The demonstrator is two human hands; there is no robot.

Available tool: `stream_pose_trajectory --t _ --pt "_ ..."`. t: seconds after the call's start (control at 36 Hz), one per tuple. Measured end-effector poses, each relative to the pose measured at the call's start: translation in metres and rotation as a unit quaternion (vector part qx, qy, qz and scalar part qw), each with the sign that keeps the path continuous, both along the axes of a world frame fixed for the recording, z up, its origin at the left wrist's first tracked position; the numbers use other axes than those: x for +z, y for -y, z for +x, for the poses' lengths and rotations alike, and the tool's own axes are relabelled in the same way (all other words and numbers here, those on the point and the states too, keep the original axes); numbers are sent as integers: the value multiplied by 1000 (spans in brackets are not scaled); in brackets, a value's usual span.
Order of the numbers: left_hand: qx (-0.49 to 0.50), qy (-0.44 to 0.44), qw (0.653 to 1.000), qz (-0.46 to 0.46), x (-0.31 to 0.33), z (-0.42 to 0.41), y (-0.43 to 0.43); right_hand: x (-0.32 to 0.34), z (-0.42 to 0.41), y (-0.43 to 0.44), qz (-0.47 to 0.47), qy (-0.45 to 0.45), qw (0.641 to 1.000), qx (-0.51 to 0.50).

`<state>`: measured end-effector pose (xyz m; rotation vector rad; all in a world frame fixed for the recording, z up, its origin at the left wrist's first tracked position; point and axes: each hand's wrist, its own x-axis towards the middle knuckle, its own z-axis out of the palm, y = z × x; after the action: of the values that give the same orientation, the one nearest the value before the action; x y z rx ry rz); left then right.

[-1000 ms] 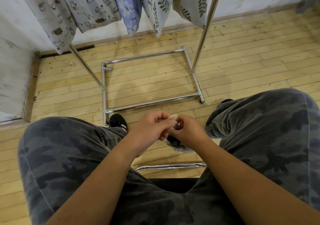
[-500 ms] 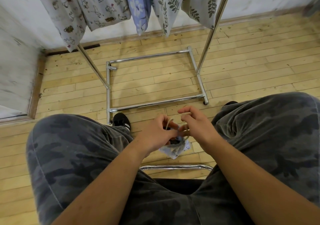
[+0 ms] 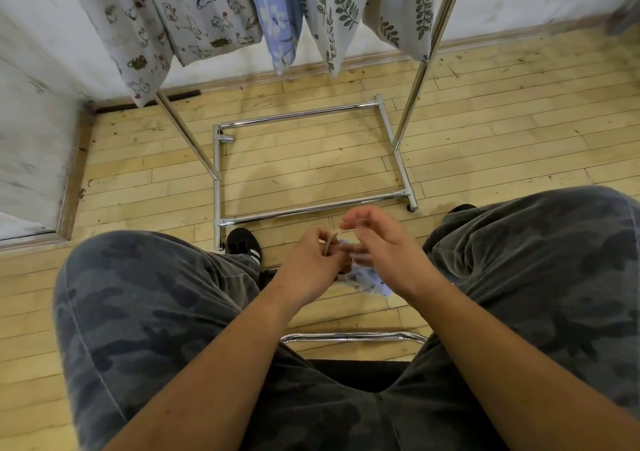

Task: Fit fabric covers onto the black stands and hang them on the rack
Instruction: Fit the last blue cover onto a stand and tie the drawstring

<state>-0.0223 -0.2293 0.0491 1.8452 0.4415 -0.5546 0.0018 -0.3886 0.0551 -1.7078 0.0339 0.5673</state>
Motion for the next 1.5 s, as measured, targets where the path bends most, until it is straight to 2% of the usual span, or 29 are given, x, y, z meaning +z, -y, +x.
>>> stream_pose_trajectory --t 0.11,0.19,0.31,0.39,0.47,0.64,0.78,0.92,1.06,1.14,1.31,1.44,1.5 --pt "7 12 1000 -2 2 1 -1 -8 5 10 -125 29 992 -15" --pt "16 17 999 -32 13 3 0 -17 4 19 -215 25 974 71" --pt "22 27 997 -72 26 7 -4 -26 -1 15 -242 47 962 116" --pt "-43 46 997 -33 33 7 -10 -28 3 10 -212 76 972 67" --pt "-95 95 991 18 38 4 -14 -25 13 10 -161 56 985 27" --pt "-128 165 975 73 41 4 -17 -17 34 12 -131 18 986 102" --pt "-152 206 961 104 43 6 -19 -12 43 13 -76 -7 995 68" --pt "-203 301 908 210 41 10 -18 -17 45 14 -22 -40 999 -10" --pt "-257 379 860 226 44 8 -8 -24 50 12 16 -78 995 -57" --pt "-268 403 845 227 45 9 -3 -30 53 11 23 -100 992 -75" --pt "-220 421 862 175 48 9 0 -35 57 13 41 -150 981 -120" --pt "-138 311 929 144 47 11 -4 -27 50 10 88 -150 980 -93" --pt "-111 292 941 128 45 12 -5 -21 45 6 107 -143 981 -72"
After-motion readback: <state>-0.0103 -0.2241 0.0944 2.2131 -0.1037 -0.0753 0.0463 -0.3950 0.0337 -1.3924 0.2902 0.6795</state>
